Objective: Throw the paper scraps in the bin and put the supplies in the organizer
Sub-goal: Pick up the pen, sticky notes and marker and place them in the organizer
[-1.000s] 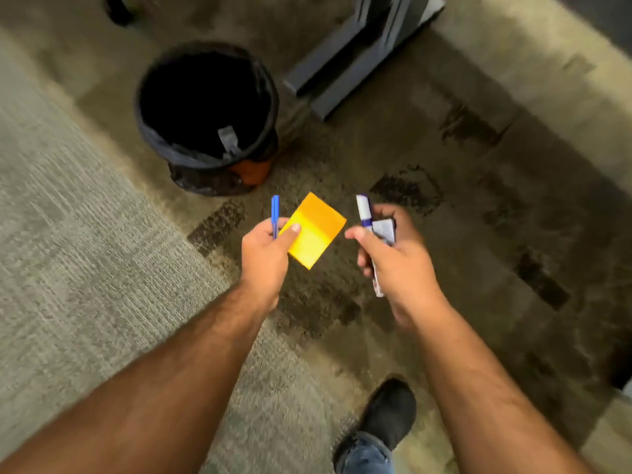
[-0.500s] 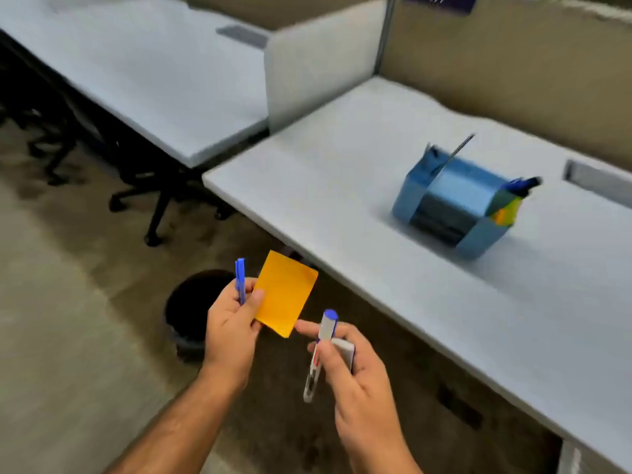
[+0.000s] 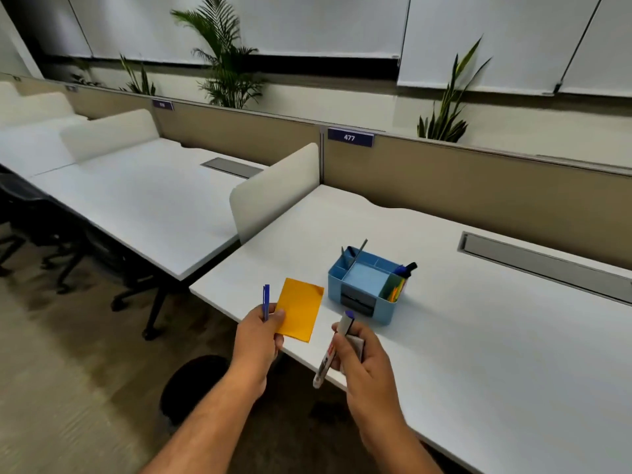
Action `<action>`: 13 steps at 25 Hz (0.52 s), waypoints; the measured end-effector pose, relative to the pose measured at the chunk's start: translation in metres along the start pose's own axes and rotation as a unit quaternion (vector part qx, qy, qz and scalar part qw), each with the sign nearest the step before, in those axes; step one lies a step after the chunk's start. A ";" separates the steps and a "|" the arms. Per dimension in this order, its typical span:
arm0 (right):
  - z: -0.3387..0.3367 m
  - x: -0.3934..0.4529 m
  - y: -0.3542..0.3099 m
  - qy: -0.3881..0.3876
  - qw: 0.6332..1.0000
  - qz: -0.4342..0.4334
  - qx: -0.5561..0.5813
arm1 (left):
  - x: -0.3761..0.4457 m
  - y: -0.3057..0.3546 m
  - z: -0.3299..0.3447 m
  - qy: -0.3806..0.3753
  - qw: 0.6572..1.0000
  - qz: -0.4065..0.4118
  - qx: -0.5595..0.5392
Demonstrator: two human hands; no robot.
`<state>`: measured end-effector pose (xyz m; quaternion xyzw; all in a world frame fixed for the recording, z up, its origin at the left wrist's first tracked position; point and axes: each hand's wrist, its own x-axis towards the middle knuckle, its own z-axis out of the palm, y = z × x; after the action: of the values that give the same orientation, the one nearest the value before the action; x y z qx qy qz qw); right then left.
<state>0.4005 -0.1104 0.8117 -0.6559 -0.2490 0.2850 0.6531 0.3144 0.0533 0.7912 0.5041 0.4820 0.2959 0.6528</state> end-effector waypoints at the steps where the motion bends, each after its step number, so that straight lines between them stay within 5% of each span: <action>1: -0.005 0.005 -0.006 0.019 1.000 -0.001 0.001 | -0.001 0.007 0.008 0.000 1.000 0.009 0.003; 6: -0.024 0.038 -0.024 0.080 0.996 -0.037 0.016 | 0.009 0.031 0.035 0.006 0.999 0.027 0.034; 13: -0.028 0.125 -0.010 0.194 0.980 -0.034 -0.010 | 0.091 0.029 0.054 -0.101 0.990 0.008 0.093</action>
<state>0.5097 -0.0424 0.8156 -0.6963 -0.1430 0.1276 0.6917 0.4006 0.1215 0.7903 0.5935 0.4350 0.2022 0.6463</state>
